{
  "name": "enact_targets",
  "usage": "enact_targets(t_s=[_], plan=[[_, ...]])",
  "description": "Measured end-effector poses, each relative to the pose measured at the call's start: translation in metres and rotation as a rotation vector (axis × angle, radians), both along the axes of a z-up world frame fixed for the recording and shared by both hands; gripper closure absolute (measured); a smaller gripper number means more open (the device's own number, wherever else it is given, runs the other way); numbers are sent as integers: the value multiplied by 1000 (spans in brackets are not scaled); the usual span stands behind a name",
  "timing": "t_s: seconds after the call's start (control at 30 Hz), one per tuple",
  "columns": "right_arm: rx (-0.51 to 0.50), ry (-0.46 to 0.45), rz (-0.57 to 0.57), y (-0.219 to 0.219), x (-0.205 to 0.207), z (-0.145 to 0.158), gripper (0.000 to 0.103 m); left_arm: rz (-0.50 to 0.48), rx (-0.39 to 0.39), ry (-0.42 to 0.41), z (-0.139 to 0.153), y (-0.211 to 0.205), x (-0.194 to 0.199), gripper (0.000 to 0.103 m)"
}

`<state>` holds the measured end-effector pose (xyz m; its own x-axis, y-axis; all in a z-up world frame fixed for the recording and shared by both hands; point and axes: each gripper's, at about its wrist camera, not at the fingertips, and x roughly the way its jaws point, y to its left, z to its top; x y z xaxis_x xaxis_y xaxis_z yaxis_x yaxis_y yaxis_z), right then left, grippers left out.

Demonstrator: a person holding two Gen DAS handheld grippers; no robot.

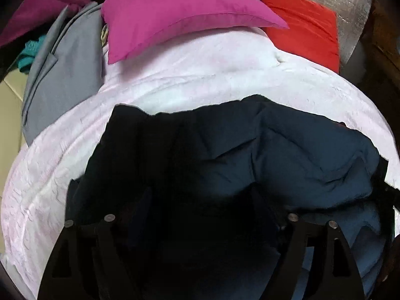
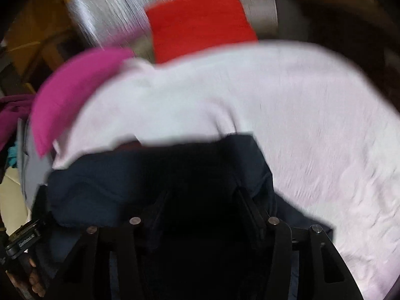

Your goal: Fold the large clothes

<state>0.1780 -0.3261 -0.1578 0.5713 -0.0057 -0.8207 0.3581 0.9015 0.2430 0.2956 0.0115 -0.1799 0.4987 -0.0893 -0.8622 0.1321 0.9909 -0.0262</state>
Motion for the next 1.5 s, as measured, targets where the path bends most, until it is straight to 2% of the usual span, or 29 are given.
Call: enact_targets(t_s=[0.1, 0.23, 0.37, 0.43, 0.53, 0.63, 0.83, 1.03, 1.13, 1.23, 1.3, 1.5], plan=[[-18, -20, 4, 2, -2, 7, 46, 0, 11, -3, 2, 0, -3, 21], [18, -80, -12, -1, -14, 17, 46, 9, 19, -27, 8, 0, -7, 21], [-29, -193, 9, 12, -22, 44, 46, 30, -3, -96, 25, 5, -11, 21], [-39, -206, 40, 20, -18, 48, 46, 48, -10, -126, 33, 11, -12, 21], [-22, -140, 85, 28, -7, 32, 46, 90, 9, -102, 28, 22, -6, 21], [45, -13, 87, 27, 6, 0, 46, 116, 22, 6, 4, 30, 5, 21], [92, -49, 54, 20, 3, 7, 46, 95, 69, -6, 6, 22, 4, 21], [51, -136, 54, 25, -9, 35, 46, 84, 12, -64, 29, 24, -7, 21], [54, -88, 67, 31, -3, 28, 46, 77, 53, -60, 26, 20, -5, 21], [66, 25, 69, 30, 1, 6, 46, 58, 104, 26, 4, 16, 0, 21], [52, 22, 71, 31, 1, 6, 46, 56, 107, 32, 1, 15, 0, 21], [76, -2, 57, 25, -8, 23, 45, 59, 99, 30, 15, 20, -5, 21]])
